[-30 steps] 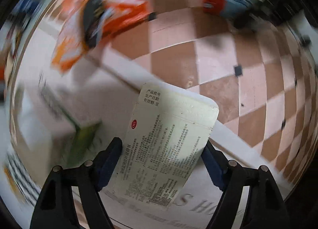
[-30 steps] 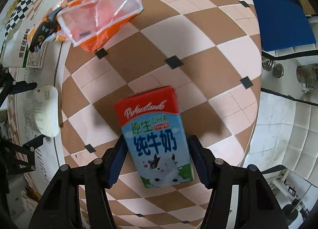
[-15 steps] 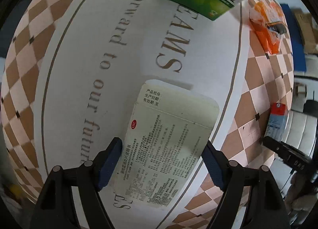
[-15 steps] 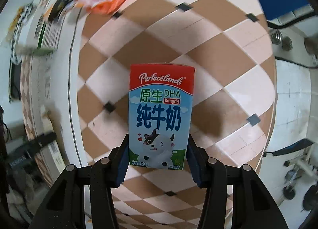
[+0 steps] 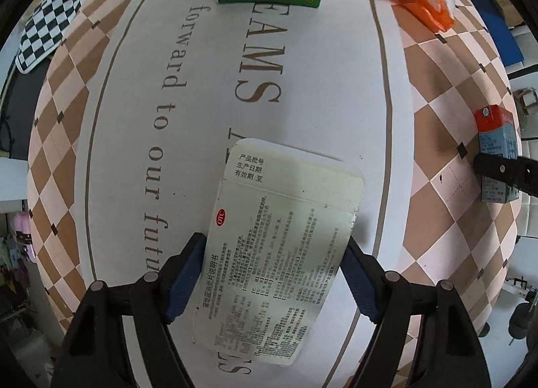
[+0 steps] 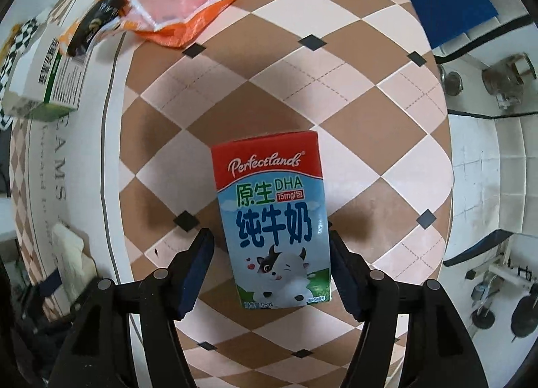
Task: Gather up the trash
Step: 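Carry the milk carton and white box to the bin and open both tools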
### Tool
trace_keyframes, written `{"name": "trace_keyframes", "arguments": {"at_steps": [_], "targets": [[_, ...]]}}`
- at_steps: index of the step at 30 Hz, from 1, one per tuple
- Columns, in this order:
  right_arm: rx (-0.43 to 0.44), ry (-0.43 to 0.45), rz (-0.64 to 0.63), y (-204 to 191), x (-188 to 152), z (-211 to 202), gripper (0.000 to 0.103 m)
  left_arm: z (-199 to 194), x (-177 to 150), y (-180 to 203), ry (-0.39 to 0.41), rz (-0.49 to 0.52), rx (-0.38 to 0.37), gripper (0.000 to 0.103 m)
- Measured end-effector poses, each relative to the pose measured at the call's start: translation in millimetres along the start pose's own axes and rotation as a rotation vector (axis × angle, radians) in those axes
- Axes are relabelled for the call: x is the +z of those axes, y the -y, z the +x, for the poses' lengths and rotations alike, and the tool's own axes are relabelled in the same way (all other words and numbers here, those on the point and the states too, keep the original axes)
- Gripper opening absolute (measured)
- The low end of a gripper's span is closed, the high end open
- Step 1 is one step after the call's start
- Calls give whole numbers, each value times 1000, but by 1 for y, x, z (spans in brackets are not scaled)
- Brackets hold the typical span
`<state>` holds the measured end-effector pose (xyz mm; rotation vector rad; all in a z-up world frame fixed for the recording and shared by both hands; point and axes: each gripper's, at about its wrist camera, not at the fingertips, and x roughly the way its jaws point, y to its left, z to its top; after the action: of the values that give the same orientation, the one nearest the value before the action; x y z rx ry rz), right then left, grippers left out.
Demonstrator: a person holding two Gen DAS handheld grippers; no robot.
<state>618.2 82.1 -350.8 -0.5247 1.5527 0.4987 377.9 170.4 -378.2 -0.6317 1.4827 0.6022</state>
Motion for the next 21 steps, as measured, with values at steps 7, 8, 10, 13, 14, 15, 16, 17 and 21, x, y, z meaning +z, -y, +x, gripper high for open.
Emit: {"name": "trace_keyframes", "arguments": {"at_steps": [7, 8, 10, 13, 14, 15, 16, 17, 21], "targets": [[-9, 85, -39, -4, -30, -3, 52, -27, -21, 36, 75, 22, 49, 75], [0, 92, -39, -5, -36, -5, 51, -33, -24, 37, 90, 18, 47, 75], [11, 109, -40, -6, -46, -10, 52, -47, -34, 43, 119, 14, 41, 75], [26, 151, -43, -17, -74, -23, 51, -73, -52, 40, 170, -2, 27, 75], [30, 169, -46, -22, -87, -29, 51, -83, -60, 38, 188, -9, 19, 75], [34, 188, -47, -26, -102, -36, 51, -96, -71, 37, 214, -17, 8, 75], [38, 197, -50, -24, -113, -41, 51, -103, -79, 30, 228, -22, 3, 75], [45, 214, -53, -30, -131, -49, 51, -116, -85, 21, 248, -27, -3, 75], [66, 269, -56, -44, -183, -69, 51, -145, -119, -33, 326, -27, -40, 75]]}}
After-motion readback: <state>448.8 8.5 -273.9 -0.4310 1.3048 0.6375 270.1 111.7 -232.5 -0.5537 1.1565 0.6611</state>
